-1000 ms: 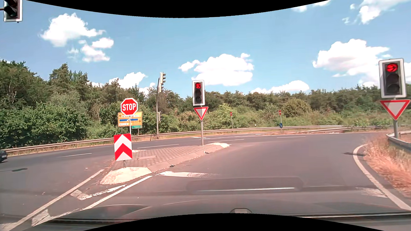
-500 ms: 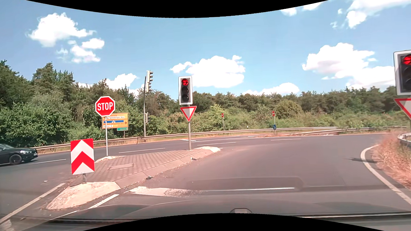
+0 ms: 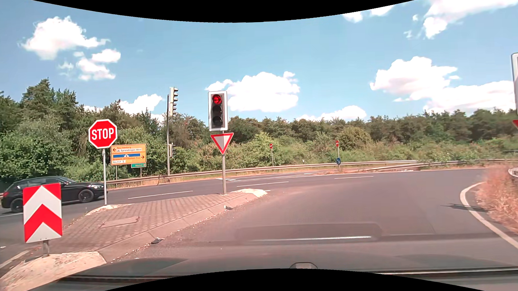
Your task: Follow the waypoints while adhering to traffic rules and regulations
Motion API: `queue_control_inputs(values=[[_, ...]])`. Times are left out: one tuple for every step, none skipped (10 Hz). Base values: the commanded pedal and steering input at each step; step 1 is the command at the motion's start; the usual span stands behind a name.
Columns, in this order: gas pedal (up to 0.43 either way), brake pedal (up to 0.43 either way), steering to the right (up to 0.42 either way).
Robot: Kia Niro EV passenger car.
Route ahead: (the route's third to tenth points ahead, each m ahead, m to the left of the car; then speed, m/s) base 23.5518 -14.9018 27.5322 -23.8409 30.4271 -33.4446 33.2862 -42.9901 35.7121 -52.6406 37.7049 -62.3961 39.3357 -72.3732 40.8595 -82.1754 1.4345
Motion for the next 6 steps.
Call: queue_control_inputs(values=[[0.0, 0.22, 0.148], [0.0, 0.22, 0.148], [0.0, 0.22, 0.148], [0.0, 0.22, 0.148], [0.0, 0.22, 0.148], [0.0, 0.22, 0.148]])
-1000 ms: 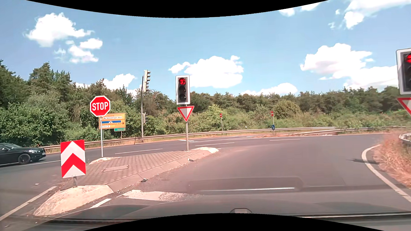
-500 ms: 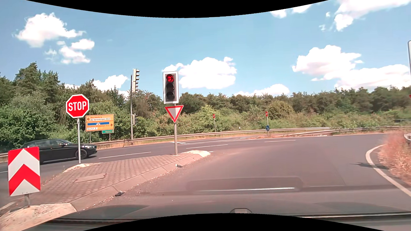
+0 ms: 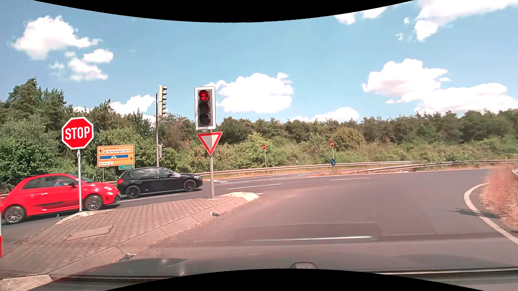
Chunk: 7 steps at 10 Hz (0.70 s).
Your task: Follow the waypoints while adhering to traffic rules and regulations
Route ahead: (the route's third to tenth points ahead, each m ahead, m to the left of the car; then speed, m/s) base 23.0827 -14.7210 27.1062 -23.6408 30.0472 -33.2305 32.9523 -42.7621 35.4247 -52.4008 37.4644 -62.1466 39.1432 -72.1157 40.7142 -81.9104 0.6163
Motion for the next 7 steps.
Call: queue_control_inputs(values=[[0.0, 0.22, 0.148], [0.0, 0.22, 0.147], [0.0, 0.22, 0.146], [0.0, 0.22, 0.146], [0.0, 0.22, 0.146], [0.0, 0.22, 0.146], [0.0, 0.213, 0.146]])
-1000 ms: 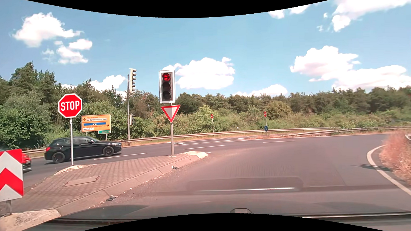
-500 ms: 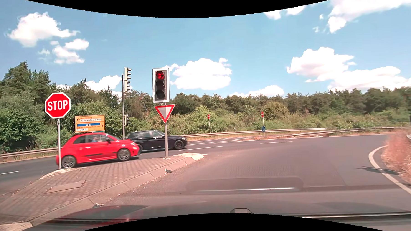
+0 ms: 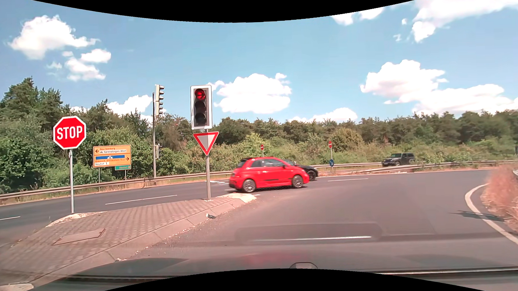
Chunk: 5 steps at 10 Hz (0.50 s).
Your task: Follow the waypoints while adhering to traffic rules and regulations
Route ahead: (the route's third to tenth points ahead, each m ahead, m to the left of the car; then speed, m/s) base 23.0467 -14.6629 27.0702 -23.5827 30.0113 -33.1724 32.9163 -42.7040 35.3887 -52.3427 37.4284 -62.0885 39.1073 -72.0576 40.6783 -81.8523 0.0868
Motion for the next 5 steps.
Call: queue_control_inputs(values=[[0.0, 0.22, 0.145], [0.0, 0.22, 0.145], [0.0, 0.226, 0.145], [0.0, 0.226, 0.145], [0.0, 0.232, 0.145]])
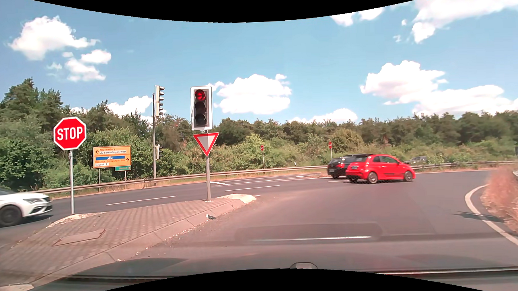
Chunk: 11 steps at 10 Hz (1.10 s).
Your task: Follow the waypoints while adhering to traffic rules and regulations
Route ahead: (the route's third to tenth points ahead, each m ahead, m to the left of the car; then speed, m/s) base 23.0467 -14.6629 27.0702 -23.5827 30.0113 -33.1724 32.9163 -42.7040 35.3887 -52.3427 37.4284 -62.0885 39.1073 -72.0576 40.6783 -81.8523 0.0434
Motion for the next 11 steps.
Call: queue_control_inputs(values=[[0.0, 0.25, 0.144], [0.0, 0.287, 0.144], [0.0, 0.305, 0.143], [0.0, 0.317, 0.142], [0.0, 0.311, 0.14], [0.0, 0.311, 0.14], [0.0, 0.305, 0.14], [0.0, 0.299, 0.14], [0.0, 0.305, 0.14], [0.0, 0.311, 0.14], [0.0, 0.311, 0.14]])
